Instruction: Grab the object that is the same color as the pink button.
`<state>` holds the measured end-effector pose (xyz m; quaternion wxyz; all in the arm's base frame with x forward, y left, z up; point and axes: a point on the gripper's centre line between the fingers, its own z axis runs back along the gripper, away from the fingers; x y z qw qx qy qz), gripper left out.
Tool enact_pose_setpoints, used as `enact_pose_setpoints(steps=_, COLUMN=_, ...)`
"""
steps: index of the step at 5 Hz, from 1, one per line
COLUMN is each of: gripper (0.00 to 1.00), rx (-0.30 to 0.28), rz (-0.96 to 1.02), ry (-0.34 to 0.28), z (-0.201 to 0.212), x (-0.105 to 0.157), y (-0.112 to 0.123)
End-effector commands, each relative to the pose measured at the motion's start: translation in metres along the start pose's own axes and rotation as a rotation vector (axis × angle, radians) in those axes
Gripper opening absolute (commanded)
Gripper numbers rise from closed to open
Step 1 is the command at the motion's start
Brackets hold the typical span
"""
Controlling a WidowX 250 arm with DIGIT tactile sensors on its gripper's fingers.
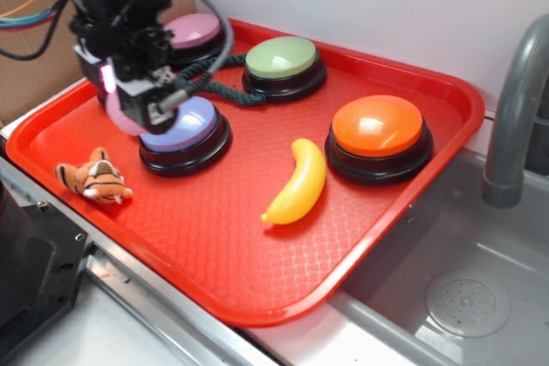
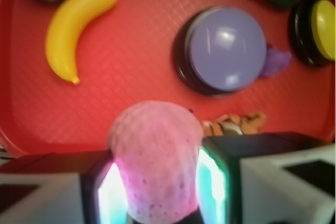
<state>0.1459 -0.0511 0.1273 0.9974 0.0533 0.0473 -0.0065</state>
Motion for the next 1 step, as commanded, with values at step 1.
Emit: enact_pose_setpoints(steps=1, gripper=0.0, rx=-0.023, rz=0.119, ry=-0.09, z=0.0118, x=-0.0074, y=0.0328)
